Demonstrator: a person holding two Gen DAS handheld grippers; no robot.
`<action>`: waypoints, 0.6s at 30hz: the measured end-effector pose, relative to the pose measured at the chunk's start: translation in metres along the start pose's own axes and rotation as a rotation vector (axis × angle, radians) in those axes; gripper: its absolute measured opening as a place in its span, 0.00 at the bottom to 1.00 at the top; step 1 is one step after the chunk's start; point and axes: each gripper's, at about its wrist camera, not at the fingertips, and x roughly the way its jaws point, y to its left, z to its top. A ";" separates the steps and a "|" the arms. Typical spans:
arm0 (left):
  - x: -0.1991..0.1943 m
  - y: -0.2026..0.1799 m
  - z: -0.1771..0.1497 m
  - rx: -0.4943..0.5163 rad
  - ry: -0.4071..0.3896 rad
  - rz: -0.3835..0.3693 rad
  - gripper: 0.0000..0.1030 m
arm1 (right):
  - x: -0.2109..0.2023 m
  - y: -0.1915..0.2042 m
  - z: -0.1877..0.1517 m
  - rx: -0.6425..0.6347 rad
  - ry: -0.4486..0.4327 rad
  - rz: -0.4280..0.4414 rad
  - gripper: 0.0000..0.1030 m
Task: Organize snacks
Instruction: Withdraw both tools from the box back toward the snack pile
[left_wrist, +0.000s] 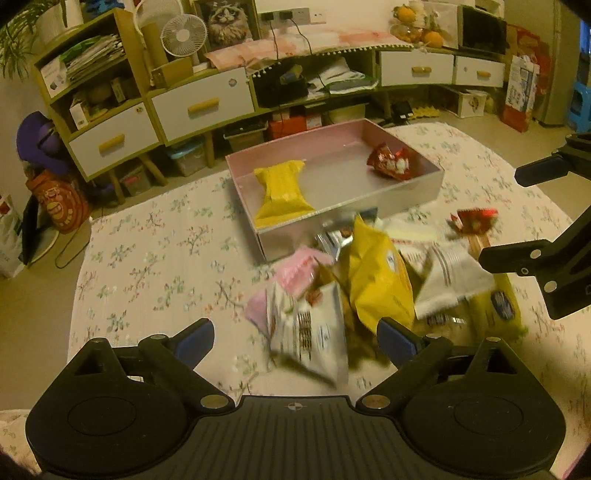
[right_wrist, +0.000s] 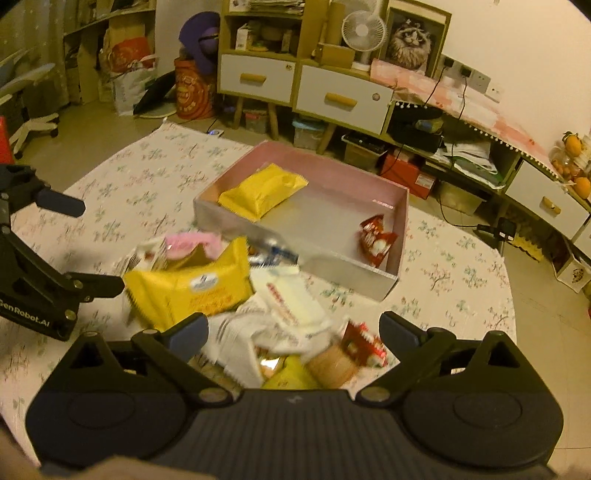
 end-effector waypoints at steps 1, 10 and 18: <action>-0.001 0.000 -0.003 -0.002 0.002 0.001 0.93 | -0.001 0.002 -0.003 -0.002 0.002 0.000 0.96; -0.002 -0.004 -0.028 -0.026 0.028 -0.016 0.93 | -0.003 0.009 -0.024 0.026 0.015 -0.011 0.97; 0.008 0.001 -0.035 -0.039 0.098 -0.004 0.93 | 0.009 0.024 -0.032 -0.063 0.082 -0.036 0.97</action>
